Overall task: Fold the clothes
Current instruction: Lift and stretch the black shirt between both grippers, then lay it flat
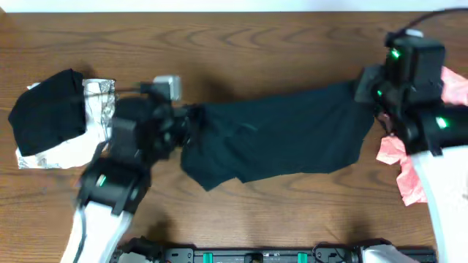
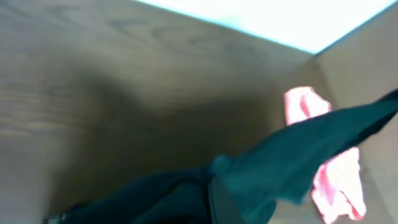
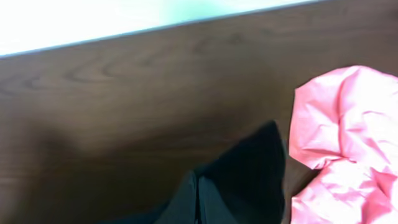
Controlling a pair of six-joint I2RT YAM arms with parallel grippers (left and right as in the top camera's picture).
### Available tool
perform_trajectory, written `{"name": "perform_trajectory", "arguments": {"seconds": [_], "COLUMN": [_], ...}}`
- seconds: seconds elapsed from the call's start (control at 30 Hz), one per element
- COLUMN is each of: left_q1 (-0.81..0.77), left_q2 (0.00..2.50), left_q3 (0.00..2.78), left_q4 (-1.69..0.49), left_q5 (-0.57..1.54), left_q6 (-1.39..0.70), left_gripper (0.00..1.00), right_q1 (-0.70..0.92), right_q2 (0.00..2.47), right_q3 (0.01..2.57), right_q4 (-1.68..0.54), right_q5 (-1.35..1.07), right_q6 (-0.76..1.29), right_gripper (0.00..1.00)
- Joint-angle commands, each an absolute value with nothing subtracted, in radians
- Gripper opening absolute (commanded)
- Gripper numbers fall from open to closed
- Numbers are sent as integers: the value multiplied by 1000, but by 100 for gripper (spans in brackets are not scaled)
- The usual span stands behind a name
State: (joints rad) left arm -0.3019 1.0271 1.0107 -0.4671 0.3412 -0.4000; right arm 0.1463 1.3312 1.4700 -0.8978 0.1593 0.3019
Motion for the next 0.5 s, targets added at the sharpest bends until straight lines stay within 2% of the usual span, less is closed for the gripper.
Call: {"name": "perform_trajectory", "arguments": {"seconds": [0.0, 0.13, 0.23, 0.47], "left_q1": [-297, -297, -297, -279], "left_q2": [1175, 1356, 1413, 1404], "left_q3": [1029, 1069, 1145, 1307], "left_q4": [-373, -142, -49, -205], "left_q5": [348, 374, 419, 411], "left_q6": [-401, -401, -392, -288], "left_gripper": [6, 6, 6, 6], "right_q1": [119, 96, 75, 7], "right_q2": [1437, 1559, 1582, 1581], "right_q3": [1474, 1474, 1487, 1575], "right_q4": [-846, -679, -614, -685], "right_q5": [183, 163, 169, 168], "right_q6": [268, 222, 220, 219], "right_gripper": [1, 1, 1, 1]}}
